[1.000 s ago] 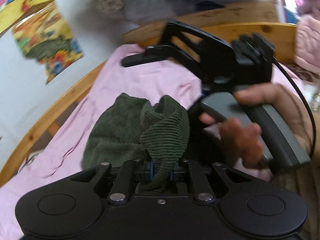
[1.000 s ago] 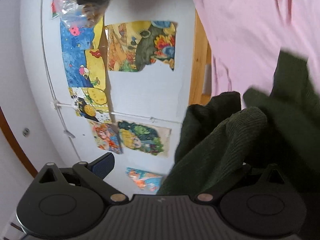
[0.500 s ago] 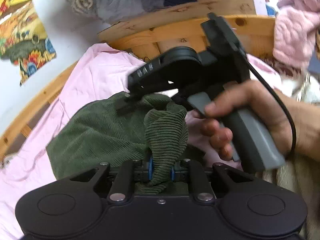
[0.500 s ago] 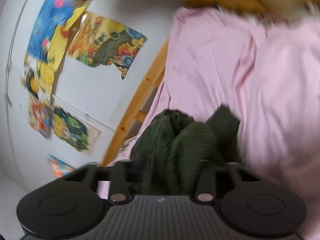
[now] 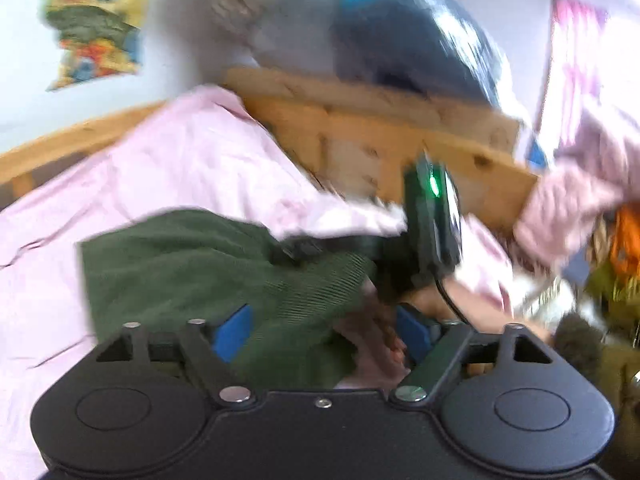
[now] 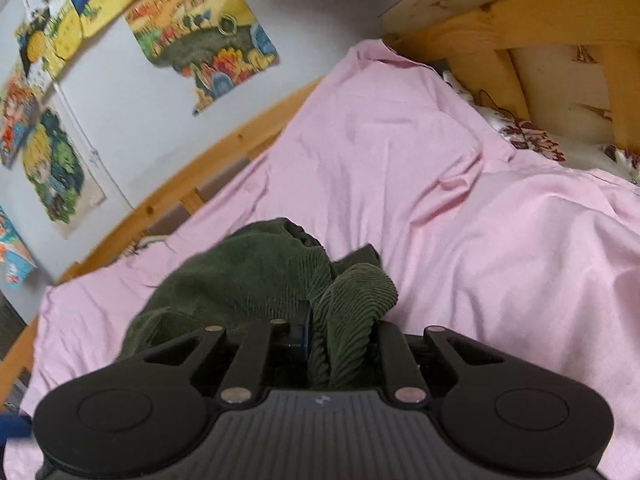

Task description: Fold large clothes

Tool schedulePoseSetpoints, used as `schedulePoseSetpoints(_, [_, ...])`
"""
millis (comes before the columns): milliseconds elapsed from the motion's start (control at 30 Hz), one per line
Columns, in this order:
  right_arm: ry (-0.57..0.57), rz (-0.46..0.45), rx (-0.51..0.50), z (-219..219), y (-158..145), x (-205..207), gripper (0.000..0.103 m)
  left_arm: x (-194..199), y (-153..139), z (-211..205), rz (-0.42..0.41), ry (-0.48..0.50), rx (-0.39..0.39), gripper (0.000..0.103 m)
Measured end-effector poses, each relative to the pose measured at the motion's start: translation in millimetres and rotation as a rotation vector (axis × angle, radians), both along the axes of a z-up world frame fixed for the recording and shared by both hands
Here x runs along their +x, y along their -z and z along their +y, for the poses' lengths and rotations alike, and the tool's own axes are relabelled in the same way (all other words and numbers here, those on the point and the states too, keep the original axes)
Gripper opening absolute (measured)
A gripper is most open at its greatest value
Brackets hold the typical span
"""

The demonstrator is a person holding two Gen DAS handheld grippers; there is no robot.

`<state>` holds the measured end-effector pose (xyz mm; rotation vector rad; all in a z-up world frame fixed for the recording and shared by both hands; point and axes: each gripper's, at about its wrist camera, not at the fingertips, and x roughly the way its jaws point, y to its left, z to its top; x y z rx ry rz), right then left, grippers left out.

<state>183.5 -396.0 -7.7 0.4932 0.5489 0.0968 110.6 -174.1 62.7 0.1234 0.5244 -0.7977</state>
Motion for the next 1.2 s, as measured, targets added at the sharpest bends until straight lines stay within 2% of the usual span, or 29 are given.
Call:
schedulePoseSetpoints(100, [0.012,0.007,-0.028,5,0,-1,0.018,2,-1,39,-0.03,-0.184,-0.061,0.102])
schedulePoseSetpoints(133, [0.026,0.008,-0.035,8,-1,-4,0.019,7,2,49,-0.025,-0.259,-0.074,0.102])
schedulePoseSetpoints(167, [0.045,0.004,-0.042,10,-2,-8,0.023,17,8,58,0.007,-0.354,-0.069,0.102])
schedulePoseSetpoints(233, [0.092,-0.01,-0.093,16,-9,-20,0.038,39,23,70,0.124,-0.492,-0.048,0.102])
schedulePoseSetpoints(267, [0.134,-0.032,-0.142,19,-15,-29,0.051,49,33,75,0.187,-0.519,-0.066,0.102])
schedulePoseSetpoints(300, [0.169,-0.069,-0.177,20,-21,-38,0.058,59,45,81,0.257,-0.517,-0.101,0.102])
schedulePoseSetpoints(333, [0.22,-0.122,-0.218,23,-29,-51,0.06,66,55,83,0.31,-0.512,-0.124,0.102])
schedulePoseSetpoints(367, [0.264,-0.179,-0.264,27,-38,-64,0.066,69,64,86,0.341,-0.515,-0.156,0.102])
schedulePoseSetpoints(433, [0.291,-0.287,-0.321,37,-51,-85,0.079,72,77,90,0.354,-0.499,-0.207,0.102])
schedulePoseSetpoints(500, [0.255,-0.359,-0.364,53,-59,-95,0.093,74,85,88,0.366,-0.474,-0.209,0.102])
schedulePoseSetpoints(533, [0.215,-0.359,-0.392,63,-60,-93,0.094,76,89,88,0.378,-0.46,-0.214,0.102])
schedulePoseSetpoints(600, [0.143,-0.298,-0.454,82,-55,-80,0.095,80,95,90,0.4,-0.432,-0.236,0.102])
schedulePoseSetpoints(667, [0.106,-0.193,-0.521,97,-40,-61,0.092,85,101,92,0.425,-0.418,-0.261,0.102])
schedulePoseSetpoints(733, [0.094,-0.017,-0.577,106,-18,-38,0.09,89,108,95,0.443,-0.405,-0.285,0.102])
schedulePoseSetpoints(800, [0.08,0.107,-0.58,108,0,-23,0.09,91,113,96,0.446,-0.397,-0.268,0.102])
schedulePoseSetpoints(900, [0.086,0.188,-0.63,114,22,-8,0.097,90,122,91,0.439,-0.388,-0.237,0.102])
schedulePoseSetpoints(967, [0.094,0.256,-0.583,108,35,4,0.101,93,128,84,0.436,-0.368,-0.211,0.102])
schedulePoseSetpoints(1033, [0.109,0.27,-0.496,96,38,4,0.102,96,132,78,0.426,-0.353,-0.209,0.102])
schedulePoseSetpoints(1100, [0.114,0.234,-0.461,92,32,-4,0.099,99,134,79,0.453,-0.347,-0.228,0.102])
schedulePoseSetpoints(1167, [0.117,0.129,-0.468,94,12,-17,0.089,99,134,84,0.467,-0.35,-0.248,0.102])
schedulePoseSetpoints(1200, [0.127,0.05,-0.483,97,1,-27,0.09,97,134,87,0.469,-0.353,-0.254,0.102])
